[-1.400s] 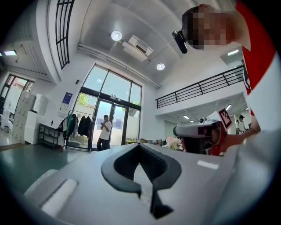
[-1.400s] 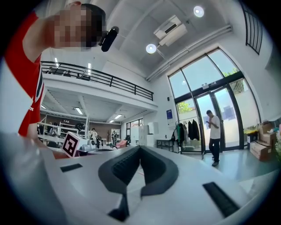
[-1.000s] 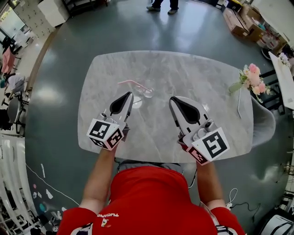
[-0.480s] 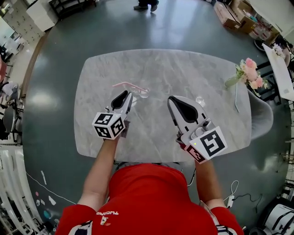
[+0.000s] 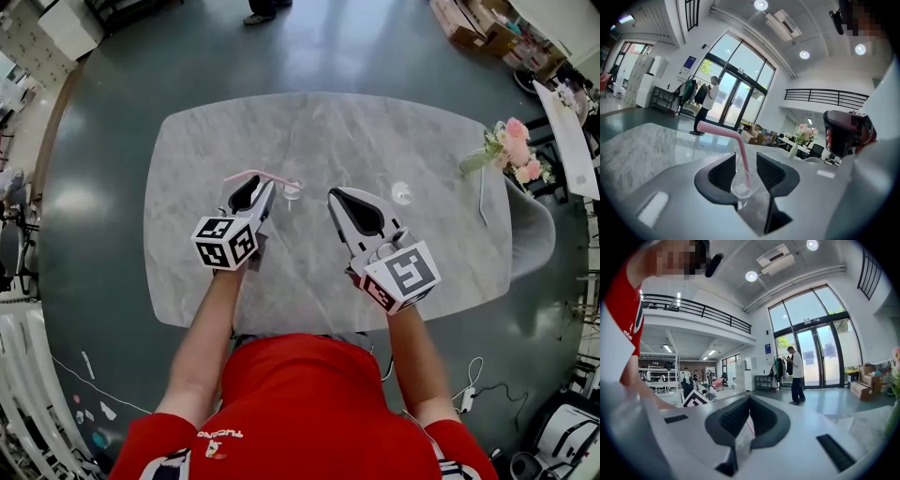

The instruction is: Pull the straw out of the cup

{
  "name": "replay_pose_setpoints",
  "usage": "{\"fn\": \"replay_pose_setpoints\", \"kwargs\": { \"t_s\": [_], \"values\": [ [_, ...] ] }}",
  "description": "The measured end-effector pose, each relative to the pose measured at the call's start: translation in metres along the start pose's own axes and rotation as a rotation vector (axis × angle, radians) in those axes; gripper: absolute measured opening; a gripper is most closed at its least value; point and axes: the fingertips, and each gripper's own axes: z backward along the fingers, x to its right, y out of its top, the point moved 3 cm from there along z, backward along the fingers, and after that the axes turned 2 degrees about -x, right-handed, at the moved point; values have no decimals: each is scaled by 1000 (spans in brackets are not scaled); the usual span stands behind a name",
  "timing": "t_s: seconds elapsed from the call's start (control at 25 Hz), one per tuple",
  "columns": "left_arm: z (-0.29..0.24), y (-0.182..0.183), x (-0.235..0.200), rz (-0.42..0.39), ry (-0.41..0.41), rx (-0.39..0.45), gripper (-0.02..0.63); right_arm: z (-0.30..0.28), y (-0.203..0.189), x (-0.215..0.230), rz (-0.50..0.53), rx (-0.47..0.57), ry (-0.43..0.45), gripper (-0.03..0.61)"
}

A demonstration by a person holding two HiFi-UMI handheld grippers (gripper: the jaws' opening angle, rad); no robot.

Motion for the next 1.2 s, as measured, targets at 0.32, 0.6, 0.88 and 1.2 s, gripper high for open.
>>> {"fn": "replay_pose_setpoints", "kwargs": {
  "t_s": [0.32,0.6,0.88,1.2],
  "values": [
    [-18,-2,-7,20,-35,-25,118,-31,-29,6,-38,-58,-14,2],
    [-24,-4,-6,20,-70,-31,115,-35,-35,8,-49,-73,-21,2],
    [-24,1,2,-13,-107,-20,37,-35,-37,9,-58,-76,-30,2],
    [-13,27,23,-105,-139,34,37,-27,-26,7,-58,-46,-37,2]
  ]
}}
